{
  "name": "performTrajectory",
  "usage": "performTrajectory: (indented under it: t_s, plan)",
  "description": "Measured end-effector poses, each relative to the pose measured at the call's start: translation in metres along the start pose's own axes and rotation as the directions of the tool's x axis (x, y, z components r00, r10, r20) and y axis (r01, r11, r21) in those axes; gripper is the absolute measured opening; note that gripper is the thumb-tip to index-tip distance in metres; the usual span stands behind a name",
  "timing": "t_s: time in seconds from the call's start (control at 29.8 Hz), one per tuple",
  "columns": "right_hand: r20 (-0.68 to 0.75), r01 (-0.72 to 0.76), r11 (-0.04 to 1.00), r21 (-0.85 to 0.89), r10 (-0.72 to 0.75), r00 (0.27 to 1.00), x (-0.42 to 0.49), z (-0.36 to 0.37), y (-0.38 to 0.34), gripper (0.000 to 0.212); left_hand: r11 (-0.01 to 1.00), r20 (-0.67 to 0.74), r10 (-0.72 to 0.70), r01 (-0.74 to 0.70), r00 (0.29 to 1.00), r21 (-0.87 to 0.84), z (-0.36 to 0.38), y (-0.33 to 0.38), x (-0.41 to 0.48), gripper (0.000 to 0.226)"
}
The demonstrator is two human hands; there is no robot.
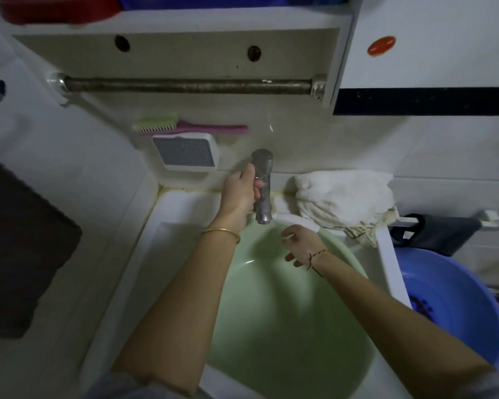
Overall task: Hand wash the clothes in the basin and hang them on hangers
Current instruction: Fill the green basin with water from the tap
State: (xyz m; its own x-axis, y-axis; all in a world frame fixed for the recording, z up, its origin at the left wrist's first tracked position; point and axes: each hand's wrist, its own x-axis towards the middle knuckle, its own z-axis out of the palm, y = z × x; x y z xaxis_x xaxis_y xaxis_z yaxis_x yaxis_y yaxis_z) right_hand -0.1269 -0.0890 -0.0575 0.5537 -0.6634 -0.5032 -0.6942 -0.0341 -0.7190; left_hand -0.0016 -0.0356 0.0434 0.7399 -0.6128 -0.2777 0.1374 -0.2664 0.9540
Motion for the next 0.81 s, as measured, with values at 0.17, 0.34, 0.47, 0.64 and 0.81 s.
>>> performTrajectory:
  t_s: [0.17,0.34,0.47,0.64,0.81]
  plan:
    - [-0.032,0.015,0.999,0.041,-0.013,0.999,-0.001,-0.002,-0.001,0.031,1.000,-0.002,0.012,-0.012,1.000,-0.007,0.002,0.011,0.005,0.043]
    - [-0.066,0.033,0.999,0.041,-0.030,0.997,-0.003,-0.008,0.001,0.030,0.999,-0.022,0.039,-0.039,0.999,-0.020,0.006,0.015,0.005,0.045]
    - [-0.093,0.037,0.999,0.010,-0.035,0.995,-0.006,-0.010,0.008,0.026,0.998,-0.032,0.057,-0.058,0.998,-0.032,0.008,0.016,0.004,0.045]
    - [-0.139,0.082,0.978,-0.192,-0.110,0.984,-0.020,-0.010,0.016,0.031,0.999,-0.024,0.042,-0.043,0.999,-0.018,0.000,0.006,-0.005,0.051]
    - [-0.251,0.103,0.844,-0.527,-0.270,0.930,-0.049,-0.012,0.029,0.036,0.865,-0.129,0.346,-0.263,0.929,0.428,-0.028,-0.061,-0.030,0.014]
